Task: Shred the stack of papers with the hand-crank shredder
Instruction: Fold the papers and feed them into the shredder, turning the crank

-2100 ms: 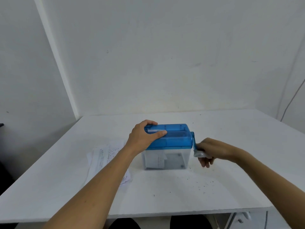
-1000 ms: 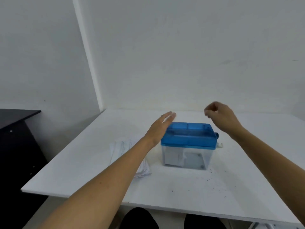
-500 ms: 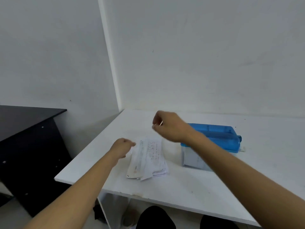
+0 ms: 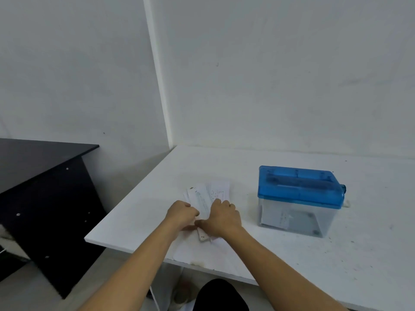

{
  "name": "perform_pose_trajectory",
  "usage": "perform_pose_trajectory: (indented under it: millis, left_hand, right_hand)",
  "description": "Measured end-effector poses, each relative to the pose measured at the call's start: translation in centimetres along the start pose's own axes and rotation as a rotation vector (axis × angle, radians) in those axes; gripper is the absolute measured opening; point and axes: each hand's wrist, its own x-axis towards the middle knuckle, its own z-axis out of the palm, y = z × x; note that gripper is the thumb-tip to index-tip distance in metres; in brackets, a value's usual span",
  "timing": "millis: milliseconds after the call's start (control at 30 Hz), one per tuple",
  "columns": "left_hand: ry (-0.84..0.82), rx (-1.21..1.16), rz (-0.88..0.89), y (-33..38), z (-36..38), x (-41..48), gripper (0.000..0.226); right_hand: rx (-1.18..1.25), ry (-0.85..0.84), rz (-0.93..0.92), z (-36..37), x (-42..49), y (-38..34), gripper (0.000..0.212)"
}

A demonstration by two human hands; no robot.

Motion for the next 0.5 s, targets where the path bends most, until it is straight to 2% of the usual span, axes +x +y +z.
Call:
perform_pose_trajectory:
  millis: [67, 100, 167, 200, 367, 500]
  left_hand:
    - [0.016, -0.017, -0.004, 0.0, -0.1, -0.1, 0.048]
    - [0.026, -0.042, -0.006, 0.0, -0.2, -0.3, 0.044]
    - [0.047, -0.076, -0.018, -0.1, -0.3, -0.5, 0.014]
    - [0.058, -0.084, -0.021, -0.1, -0.3, -0.6, 0.006]
    - [0.073, -0.141, -0.031, -0.1, 0.0, 0.0, 0.025]
    - [0.017, -0.138, -0.033, 0.5, 0.7, 0.2, 0.044]
  right_hand:
    - [0.098, 0.005, 0.033, -0.1, 0.4, 0.1, 0.068]
    - [0.175, 0.004, 0.054, -0.2, 0.7, 0.2, 0.062]
    - [0.316, 0.016, 0.075, -0.7, 0.7, 0.6, 0.053]
    - [0.378, 0.026, 0.078, -1.0, 0.7, 0.8, 0.049]
    - [0.673, 0.087, 0.085, -2.1, 1.1, 2.3, 0.041]
    - [0.878, 0.083, 0.072, -2.9, 1.1, 2.5, 0.036]
